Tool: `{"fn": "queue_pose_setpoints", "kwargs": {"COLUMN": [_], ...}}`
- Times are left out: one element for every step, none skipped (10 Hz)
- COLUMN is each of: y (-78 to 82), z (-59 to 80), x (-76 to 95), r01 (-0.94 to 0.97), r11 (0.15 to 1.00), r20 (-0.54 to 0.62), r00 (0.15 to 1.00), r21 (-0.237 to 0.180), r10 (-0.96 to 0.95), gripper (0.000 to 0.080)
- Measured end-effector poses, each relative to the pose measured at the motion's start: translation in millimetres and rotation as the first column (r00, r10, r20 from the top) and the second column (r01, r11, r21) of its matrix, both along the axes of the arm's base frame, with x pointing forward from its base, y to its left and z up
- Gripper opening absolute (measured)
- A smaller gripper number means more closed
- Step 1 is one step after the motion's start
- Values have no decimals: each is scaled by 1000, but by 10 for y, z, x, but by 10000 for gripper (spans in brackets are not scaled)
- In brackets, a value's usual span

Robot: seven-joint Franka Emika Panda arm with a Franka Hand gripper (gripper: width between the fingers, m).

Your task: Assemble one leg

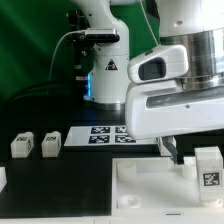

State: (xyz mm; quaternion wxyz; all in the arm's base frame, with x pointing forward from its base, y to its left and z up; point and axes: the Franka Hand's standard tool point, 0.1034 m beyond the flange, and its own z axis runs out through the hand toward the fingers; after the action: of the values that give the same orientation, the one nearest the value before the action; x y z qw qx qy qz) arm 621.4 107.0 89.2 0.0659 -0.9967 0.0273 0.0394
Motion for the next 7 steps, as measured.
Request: {"fn": "queue_pose_setpoints", "kwargs": {"y": [-44,-73,-78,-83,-85,-84,-86], "z": [8,-4,-17,-20,-22,-18,-18], "x": [-27,32,35,34,33,37,37], "r01": [-15,-11,-15,-14,-14,24,31], "r11": [1000,1000,1000,1000,1000,1000,999], "r20": [-90,-85,-76,-77,-77,-80,-81], "r00": [996,996,997,997,997,996,996], "r21": [0,-8,-13,-14,-14,-20,-22], "r10": [15,10,14,13,13,-26,-33], "gripper": [649,649,649,521,377,377,292]}}
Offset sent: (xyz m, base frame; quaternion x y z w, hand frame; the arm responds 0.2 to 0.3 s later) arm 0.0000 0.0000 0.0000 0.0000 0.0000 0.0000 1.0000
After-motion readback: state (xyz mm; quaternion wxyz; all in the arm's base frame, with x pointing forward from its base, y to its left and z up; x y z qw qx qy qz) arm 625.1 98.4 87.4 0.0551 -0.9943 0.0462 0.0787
